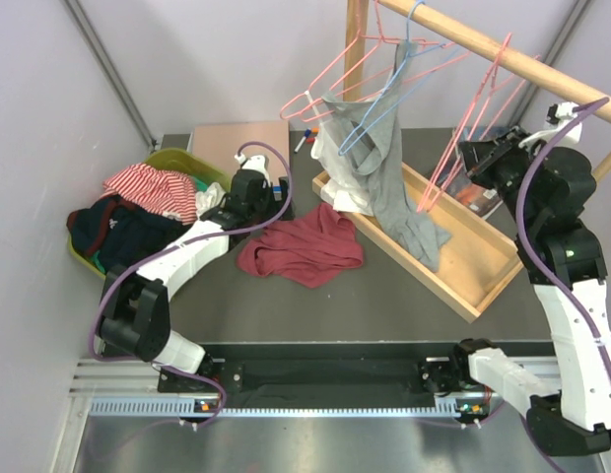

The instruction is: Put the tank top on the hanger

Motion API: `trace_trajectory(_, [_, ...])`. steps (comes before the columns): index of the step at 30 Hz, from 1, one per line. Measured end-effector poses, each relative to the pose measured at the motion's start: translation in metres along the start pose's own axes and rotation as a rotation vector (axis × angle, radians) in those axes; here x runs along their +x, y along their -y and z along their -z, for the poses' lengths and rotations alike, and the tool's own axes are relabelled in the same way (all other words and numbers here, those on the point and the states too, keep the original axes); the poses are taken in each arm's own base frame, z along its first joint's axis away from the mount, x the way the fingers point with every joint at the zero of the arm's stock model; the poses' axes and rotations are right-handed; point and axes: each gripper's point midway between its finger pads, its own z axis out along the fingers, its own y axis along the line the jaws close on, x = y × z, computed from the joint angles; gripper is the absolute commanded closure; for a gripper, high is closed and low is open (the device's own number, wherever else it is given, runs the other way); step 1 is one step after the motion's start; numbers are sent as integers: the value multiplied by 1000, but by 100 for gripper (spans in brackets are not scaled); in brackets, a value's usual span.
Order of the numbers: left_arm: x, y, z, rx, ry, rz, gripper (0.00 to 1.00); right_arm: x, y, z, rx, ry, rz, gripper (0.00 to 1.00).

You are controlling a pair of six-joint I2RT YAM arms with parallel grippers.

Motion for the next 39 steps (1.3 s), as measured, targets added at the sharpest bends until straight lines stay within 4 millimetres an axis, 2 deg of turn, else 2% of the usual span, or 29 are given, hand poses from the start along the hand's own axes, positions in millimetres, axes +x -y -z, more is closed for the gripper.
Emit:
trace_trajectory(5, [4,-2,0,-4,-8,-1,1,-15,-8,16,-15,29,-2,100])
trace_trajectory(10, [5,-2,0,-4,-10,-1,1,-30,-19,45,-49,54,-4,100])
trace_trajectory(16, [3,-2,1,-6,-3,-2,1,-20,-19,83,-66,6,-14,100])
trace_trajectory(24, [0,-4,3,-14,7,-16,1,15,1,135,-5,-111,-82,100])
trace_trajectory(28, [-6,-5,9,-18,24,-22,1,46,16,154,16,-173,-120,100])
trace_trajectory(35, [-24,8,43,52,70,-52,1,122,38,146,44,-429,-139,100])
trace_trajectory(39, [-34,33,67,193,77,-94,1,142,33,144,-9,-528,-125,100])
